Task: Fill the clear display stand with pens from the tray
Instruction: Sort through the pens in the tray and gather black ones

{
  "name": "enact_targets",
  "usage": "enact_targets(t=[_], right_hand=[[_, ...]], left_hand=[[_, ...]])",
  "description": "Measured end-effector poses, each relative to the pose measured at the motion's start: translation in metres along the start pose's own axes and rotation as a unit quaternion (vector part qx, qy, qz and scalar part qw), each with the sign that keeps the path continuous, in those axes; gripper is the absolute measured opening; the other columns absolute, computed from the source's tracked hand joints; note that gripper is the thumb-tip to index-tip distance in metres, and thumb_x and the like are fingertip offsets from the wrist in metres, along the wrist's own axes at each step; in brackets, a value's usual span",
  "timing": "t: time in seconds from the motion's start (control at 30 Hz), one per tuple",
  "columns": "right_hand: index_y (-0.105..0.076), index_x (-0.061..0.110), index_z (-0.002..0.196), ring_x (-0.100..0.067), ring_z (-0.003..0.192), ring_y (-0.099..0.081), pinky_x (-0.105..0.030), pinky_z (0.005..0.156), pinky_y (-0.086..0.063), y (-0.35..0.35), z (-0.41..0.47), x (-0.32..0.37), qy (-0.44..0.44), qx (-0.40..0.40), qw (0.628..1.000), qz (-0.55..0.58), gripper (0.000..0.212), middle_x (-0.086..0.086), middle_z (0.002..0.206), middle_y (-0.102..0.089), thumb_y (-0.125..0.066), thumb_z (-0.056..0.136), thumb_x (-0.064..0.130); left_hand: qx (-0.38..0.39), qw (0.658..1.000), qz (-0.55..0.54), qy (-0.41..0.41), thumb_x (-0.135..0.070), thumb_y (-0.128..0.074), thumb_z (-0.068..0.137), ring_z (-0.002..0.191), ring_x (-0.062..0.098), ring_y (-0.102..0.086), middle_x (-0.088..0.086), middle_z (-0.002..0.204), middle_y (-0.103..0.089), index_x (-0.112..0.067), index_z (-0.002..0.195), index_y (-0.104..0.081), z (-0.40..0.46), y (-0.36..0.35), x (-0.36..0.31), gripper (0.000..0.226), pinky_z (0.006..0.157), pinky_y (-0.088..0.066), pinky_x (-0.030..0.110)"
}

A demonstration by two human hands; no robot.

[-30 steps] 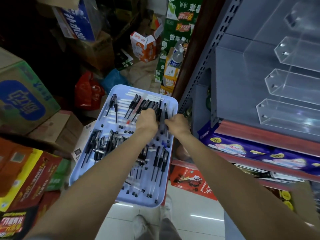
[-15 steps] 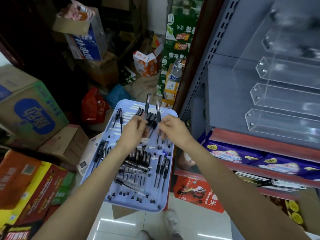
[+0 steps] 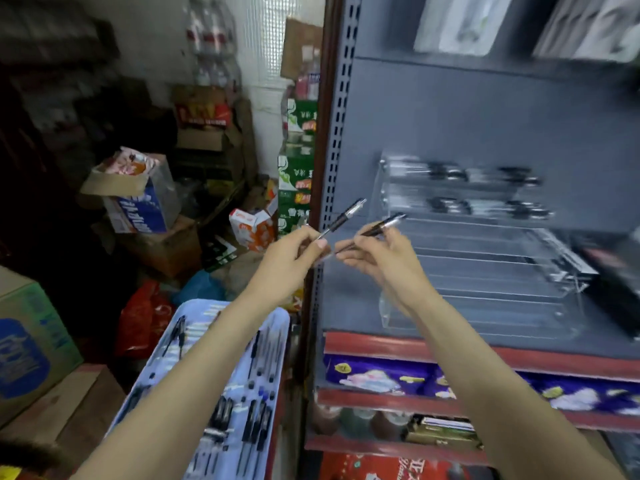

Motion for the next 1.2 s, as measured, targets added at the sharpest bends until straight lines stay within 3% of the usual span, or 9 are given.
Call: enact_targets(t=[0.13, 0.27, 0.43, 0.5, 0.57, 0.8, 0.9, 1.0, 1.2], right_hand=[[-0.056, 0.008, 0.080, -0.014, 0.072, -0.070, -0.020, 0.072, -0.055, 0.070, 0.006, 0.041, 0.047, -0.016, 0.998, 0.039, 0.017, -0.004, 0.071, -0.071, -0.050, 0.091, -0.003], [-0.057, 0.008, 0.083, -0.011, 0.066, -0.069, -0.017, 0.067, -0.055, 0.138, 0.025, 0.068, 0.067, -0.036, 0.995, 0.060, 0.013, 0.002, 0.067, -0.069, -0.051, 0.091, 0.000], [-0.062, 0.007, 0.082, -0.013, 0.068, -0.070, -0.016, 0.068, -0.055, 0.199, 0.055, 0.084, 0.085, -0.049, 0.995, 0.010, 0.015, -0.003, 0.072, -0.066, -0.057, 0.086, -0.007], [-0.064, 0.006, 0.082, -0.014, 0.070, -0.070, -0.017, 0.072, -0.056, 0.218, 0.067, 0.086, 0.090, -0.066, 0.994, 0.002, 0.015, -0.004, 0.074, -0.067, -0.057, 0.087, -0.006], [-0.064, 0.006, 0.083, -0.015, 0.074, -0.070, -0.019, 0.077, -0.057, 0.232, 0.080, 0.084, 0.085, -0.080, 0.993, -0.012, 0.014, -0.007, 0.080, -0.067, -0.055, 0.089, -0.003], [-0.064, -0.002, 0.097, -0.015, 0.075, -0.068, -0.019, 0.075, -0.057, 0.245, 0.117, 0.070, 0.056, -0.099, 0.983, -0.145, 0.012, -0.008, 0.087, -0.066, -0.056, 0.088, -0.004], [-0.065, 0.008, 0.092, -0.019, 0.078, -0.068, -0.027, 0.080, -0.056, 0.244, 0.122, 0.073, 0.082, -0.108, 0.955, -0.264, 0.008, -0.009, 0.093, -0.068, -0.063, 0.086, 0.003], [-0.072, 0.010, 0.088, -0.012, 0.080, -0.060, -0.023, 0.078, -0.044, 0.230, 0.121, 0.085, 0.144, -0.090, 0.885, -0.433, 0.008, 0.003, 0.084, -0.066, -0.071, 0.081, 0.014], [-0.074, 0.008, 0.087, -0.011, 0.077, -0.056, -0.022, 0.077, -0.043, 0.221, 0.126, 0.084, 0.150, -0.089, 0.843, -0.509, 0.010, -0.005, 0.088, -0.069, -0.073, 0.079, 0.013]], left_hand=[[0.041, 0.999, -0.010, -0.025, -0.024, -0.060, 0.089, 0.072, 0.024, -0.058, 0.005, 0.076, -0.065, -0.011, 0.085, -0.061, 0.041, -0.048, -0.047, 0.014, 0.070, -0.043, 0.032], [0.012, 0.999, -0.003, -0.039, -0.020, -0.064, 0.086, 0.078, 0.019, -0.066, 0.003, 0.077, -0.069, -0.007, 0.085, -0.064, 0.075, -0.071, -0.077, 0.013, 0.078, -0.050, 0.032], [-0.052, 0.996, 0.075, -0.018, -0.034, -0.064, 0.086, 0.075, 0.024, -0.061, 0.012, 0.079, -0.068, -0.013, 0.085, -0.067, 0.105, -0.085, -0.087, 0.021, 0.070, -0.046, 0.033], [-0.086, 0.991, 0.098, -0.004, -0.035, -0.058, 0.089, 0.082, 0.022, -0.060, 0.008, 0.088, -0.067, -0.018, 0.094, -0.068, 0.111, -0.085, -0.090, 0.021, 0.077, -0.044, 0.035], [-0.108, 0.987, 0.120, 0.013, -0.030, -0.051, 0.094, 0.089, 0.017, -0.055, 0.008, 0.100, -0.062, -0.019, 0.111, -0.066, 0.115, -0.084, -0.092, 0.024, 0.076, -0.038, 0.026], [-0.085, 0.978, 0.189, 0.002, -0.024, -0.051, 0.094, 0.086, 0.018, -0.052, 0.011, 0.100, -0.061, -0.018, 0.117, -0.064, 0.128, -0.083, -0.095, 0.027, 0.074, -0.035, 0.024], [-0.084, 0.976, 0.200, -0.006, -0.024, -0.053, 0.094, 0.085, 0.016, -0.053, 0.004, 0.093, -0.059, -0.019, 0.117, -0.064, 0.134, -0.082, -0.097, 0.027, 0.074, -0.034, 0.021], [-0.082, 0.976, 0.201, -0.016, -0.022, -0.054, 0.093, 0.081, 0.013, -0.051, 0.000, 0.089, -0.055, -0.019, 0.117, -0.065, 0.137, -0.082, -0.100, 0.026, 0.074, -0.033, 0.018], [-0.071, 0.977, 0.201, -0.027, -0.020, -0.060, 0.090, 0.074, 0.002, -0.047, -0.001, 0.090, -0.058, -0.022, 0.113, -0.067, 0.139, -0.082, -0.097, 0.025, 0.072, -0.037, 0.013]])
Point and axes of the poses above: each hand's wrist, its own z-axis towards the middle knuckle, its own y-axis out of the back of the hand, x = y × z, the point moved 10 cm from there along z, towards the middle knuckle
